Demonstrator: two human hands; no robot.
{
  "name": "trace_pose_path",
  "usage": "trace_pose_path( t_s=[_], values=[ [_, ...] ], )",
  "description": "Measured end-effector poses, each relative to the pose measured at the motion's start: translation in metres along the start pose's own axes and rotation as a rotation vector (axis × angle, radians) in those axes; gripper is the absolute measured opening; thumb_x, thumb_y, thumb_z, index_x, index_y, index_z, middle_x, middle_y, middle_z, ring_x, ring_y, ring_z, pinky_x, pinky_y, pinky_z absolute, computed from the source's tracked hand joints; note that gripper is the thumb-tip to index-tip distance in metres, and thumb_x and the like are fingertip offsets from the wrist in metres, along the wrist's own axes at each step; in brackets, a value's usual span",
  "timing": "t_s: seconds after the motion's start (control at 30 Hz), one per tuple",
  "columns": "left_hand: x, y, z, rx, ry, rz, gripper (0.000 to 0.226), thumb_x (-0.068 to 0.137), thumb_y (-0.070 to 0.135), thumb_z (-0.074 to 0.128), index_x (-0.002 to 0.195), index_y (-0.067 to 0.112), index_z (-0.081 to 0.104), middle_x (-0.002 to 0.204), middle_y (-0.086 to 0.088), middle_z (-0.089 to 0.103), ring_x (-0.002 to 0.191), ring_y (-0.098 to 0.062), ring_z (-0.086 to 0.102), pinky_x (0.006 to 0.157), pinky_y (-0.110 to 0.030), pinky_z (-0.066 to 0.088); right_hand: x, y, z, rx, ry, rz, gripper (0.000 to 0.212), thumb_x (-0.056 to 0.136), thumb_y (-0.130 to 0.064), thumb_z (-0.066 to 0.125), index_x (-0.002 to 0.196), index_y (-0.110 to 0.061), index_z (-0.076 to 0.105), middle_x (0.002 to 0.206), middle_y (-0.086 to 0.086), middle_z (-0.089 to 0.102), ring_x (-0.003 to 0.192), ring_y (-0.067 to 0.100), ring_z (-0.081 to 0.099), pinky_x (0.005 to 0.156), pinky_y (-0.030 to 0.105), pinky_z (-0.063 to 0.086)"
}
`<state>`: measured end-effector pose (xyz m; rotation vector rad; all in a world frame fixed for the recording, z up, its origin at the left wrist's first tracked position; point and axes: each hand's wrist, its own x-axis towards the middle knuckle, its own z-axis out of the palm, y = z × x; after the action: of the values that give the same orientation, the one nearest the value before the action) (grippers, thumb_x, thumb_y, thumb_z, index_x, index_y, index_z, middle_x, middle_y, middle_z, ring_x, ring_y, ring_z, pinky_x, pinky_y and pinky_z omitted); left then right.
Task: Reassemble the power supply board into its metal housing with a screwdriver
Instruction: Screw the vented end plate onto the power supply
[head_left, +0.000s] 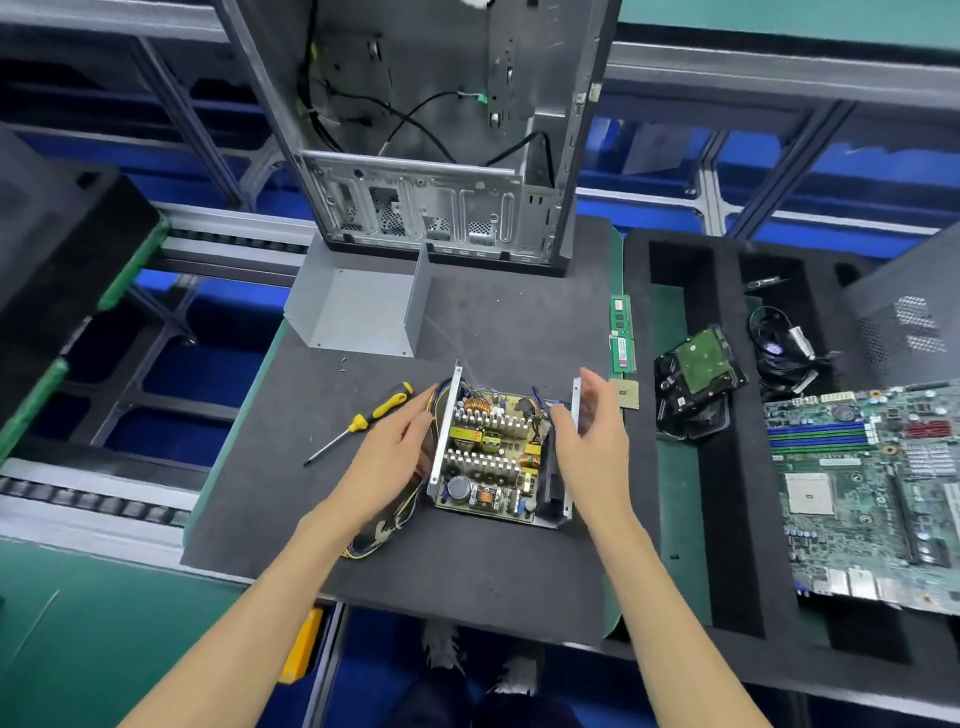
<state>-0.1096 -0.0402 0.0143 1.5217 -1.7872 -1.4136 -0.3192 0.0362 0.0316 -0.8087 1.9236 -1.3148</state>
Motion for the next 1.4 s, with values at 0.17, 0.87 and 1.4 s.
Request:
trace_pose_path(
  t_s=[0.17,0.87,1.4],
  values=[
    [0.005,-0.005,-0.002,-0.241,0.111,-0.065,0.019,0.103,0.022,0.052,0.118,0.027,0.062,0.054,0.009,0.058,0.049,-0.007,0.053,0.048,-0.016,0.046,-0.004,-0.037,0.033,-0.256,-0.019,-0.406,0.041,0.100,-0.015,0.062,0.140,-0.023,0.057,0.141,-0.007,0.053,0.136,0.006,0.045,0.107,0.015,0.035],
    [-0.014,0.025,0.005,0.302,0.161,0.079,0.051,0.103,0.043,0.037,0.150,0.026,0.038,0.136,0.002,0.046,0.133,-0.017,0.041,0.103,-0.039,0.041,0.002,-0.031,0.095,-0.455,-0.089,-0.345,0.028,0.108,-0.028,0.045,0.131,-0.022,0.060,0.128,-0.007,0.063,0.121,0.009,0.051,0.093,0.027,0.043],
    [0.001,0.031,0.006,0.330,0.127,0.102,0.042,0.091,0.022,0.058,0.128,0.041,0.053,0.075,0.021,0.063,0.070,0.001,0.061,0.050,-0.014,0.040,0.010,-0.004,0.023,-0.239,0.035,0.018,0.033,0.110,-0.019,0.040,0.142,-0.025,0.048,0.129,-0.003,0.061,0.105,0.011,0.060,0.090,0.030,0.051]
  ],
)
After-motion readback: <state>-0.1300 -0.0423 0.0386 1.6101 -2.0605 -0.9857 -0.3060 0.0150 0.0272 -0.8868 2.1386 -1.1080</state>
